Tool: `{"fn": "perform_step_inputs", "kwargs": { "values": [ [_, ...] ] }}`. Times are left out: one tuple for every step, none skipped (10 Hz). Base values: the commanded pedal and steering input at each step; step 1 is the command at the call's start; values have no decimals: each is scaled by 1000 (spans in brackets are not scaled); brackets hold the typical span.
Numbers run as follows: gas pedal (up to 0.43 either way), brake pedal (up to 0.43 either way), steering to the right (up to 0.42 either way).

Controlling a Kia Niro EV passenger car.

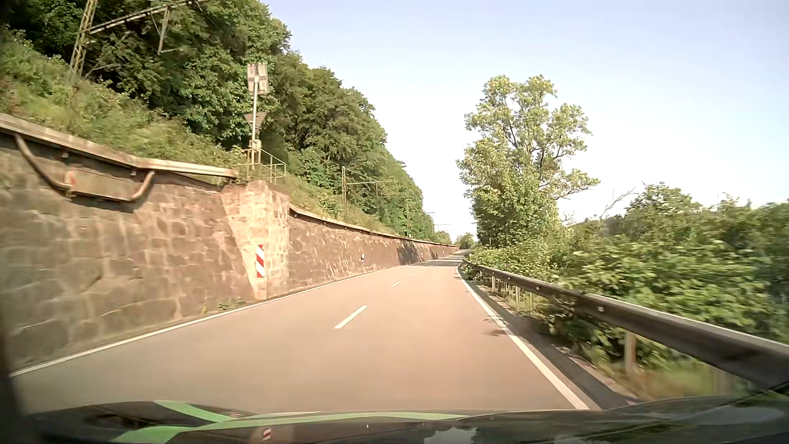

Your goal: Follow the waypoints while adhering to traffic rules and regulations

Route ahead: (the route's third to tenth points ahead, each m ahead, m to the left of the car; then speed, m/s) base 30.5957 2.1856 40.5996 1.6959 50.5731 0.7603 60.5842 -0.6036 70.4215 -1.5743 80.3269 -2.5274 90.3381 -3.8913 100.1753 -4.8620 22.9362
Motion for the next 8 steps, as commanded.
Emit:
{"fn": "perform_step_inputs", "kwargs": {
  "values": [
    [138, 0, 6],
    [130, 0, 7],
    [130, 0, 7],
    [130, 0, 7],
    [138, 0, 7],
    [138, 0, 8],
    [130, 0, 8],
    [67, 0, 7]
  ]
}}
